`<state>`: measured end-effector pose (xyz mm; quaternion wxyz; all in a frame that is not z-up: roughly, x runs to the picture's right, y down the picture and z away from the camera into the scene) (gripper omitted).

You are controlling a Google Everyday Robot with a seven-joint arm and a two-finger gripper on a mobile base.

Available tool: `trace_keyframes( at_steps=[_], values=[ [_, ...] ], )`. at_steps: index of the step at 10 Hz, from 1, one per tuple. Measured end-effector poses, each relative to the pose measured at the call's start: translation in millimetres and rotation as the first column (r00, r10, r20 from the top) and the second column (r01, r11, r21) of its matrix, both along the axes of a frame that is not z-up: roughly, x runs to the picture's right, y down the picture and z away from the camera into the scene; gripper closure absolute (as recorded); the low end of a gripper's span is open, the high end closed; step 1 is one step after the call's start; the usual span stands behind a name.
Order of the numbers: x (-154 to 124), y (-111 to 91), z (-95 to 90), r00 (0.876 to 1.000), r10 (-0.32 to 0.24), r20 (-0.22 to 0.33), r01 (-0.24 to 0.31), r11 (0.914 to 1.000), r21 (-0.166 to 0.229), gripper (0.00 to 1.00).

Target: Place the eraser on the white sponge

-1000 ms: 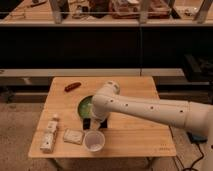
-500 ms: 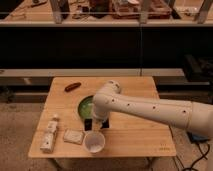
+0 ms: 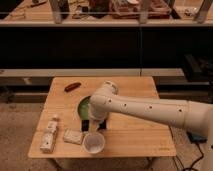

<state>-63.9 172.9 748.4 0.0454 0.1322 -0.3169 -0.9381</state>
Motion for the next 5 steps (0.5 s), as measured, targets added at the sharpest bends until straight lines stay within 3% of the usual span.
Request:
trace_keyframes(
  at_steps=[2, 5],
  values=[
    [4, -9, 0.3, 1.0, -0.006, 0.015, 0.007, 1.0, -0.004, 0.92],
    [-32, -31, 3.9, 0.999, 0.0, 0.04, 0.001, 0.9997, -0.023, 1.0]
  ],
)
